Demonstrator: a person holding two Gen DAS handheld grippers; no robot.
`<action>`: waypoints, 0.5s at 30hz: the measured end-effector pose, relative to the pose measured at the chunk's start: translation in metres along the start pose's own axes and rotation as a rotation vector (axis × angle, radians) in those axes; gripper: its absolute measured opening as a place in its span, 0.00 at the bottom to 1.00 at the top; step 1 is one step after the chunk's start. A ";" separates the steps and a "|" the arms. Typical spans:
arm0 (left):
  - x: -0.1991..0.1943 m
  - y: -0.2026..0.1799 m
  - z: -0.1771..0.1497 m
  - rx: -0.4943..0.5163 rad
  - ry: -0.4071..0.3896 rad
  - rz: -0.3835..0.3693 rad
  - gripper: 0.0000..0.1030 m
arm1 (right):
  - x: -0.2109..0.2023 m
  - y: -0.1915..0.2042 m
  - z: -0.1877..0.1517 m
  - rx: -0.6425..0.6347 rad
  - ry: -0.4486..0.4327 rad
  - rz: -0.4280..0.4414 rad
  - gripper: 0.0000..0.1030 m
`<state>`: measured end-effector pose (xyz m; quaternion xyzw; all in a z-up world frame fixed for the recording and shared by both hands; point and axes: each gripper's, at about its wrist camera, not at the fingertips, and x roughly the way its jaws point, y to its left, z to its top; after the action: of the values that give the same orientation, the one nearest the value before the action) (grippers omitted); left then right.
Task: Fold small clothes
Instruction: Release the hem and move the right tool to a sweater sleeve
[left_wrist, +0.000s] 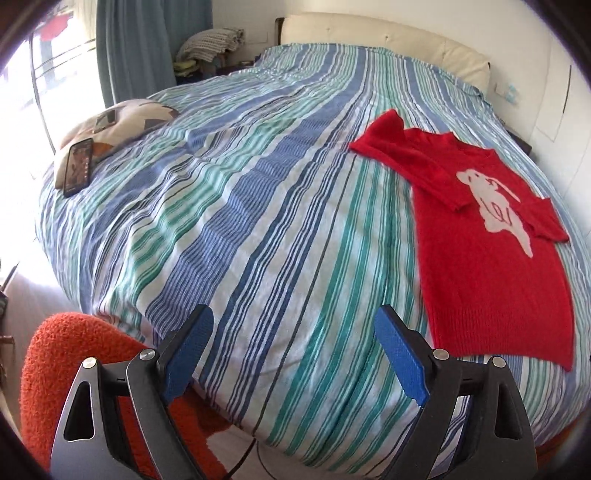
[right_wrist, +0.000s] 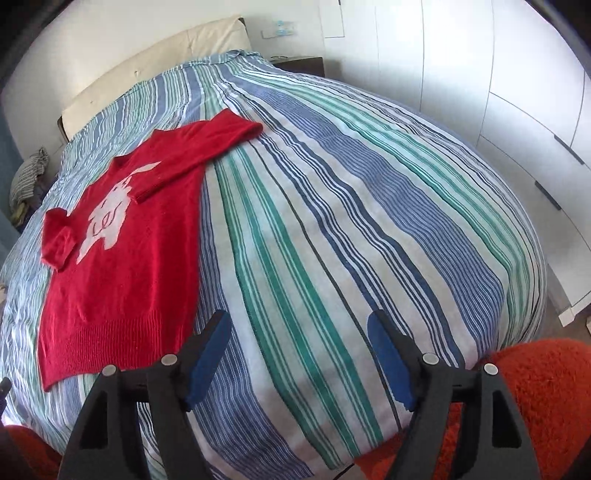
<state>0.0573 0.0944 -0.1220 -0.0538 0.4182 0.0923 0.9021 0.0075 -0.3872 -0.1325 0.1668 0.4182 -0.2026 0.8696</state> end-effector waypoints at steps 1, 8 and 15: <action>-0.001 0.001 0.000 -0.001 -0.002 -0.001 0.88 | -0.002 -0.001 -0.001 0.000 -0.010 -0.001 0.74; -0.010 0.006 0.002 -0.015 -0.023 0.003 0.88 | -0.034 0.016 0.027 -0.059 -0.109 0.056 0.74; -0.002 0.008 0.002 -0.036 0.005 0.013 0.91 | -0.048 0.090 0.114 -0.493 -0.185 0.154 0.84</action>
<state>0.0558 0.1027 -0.1187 -0.0678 0.4191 0.1055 0.8992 0.1000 -0.3516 -0.0156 -0.0378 0.3599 -0.0422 0.9313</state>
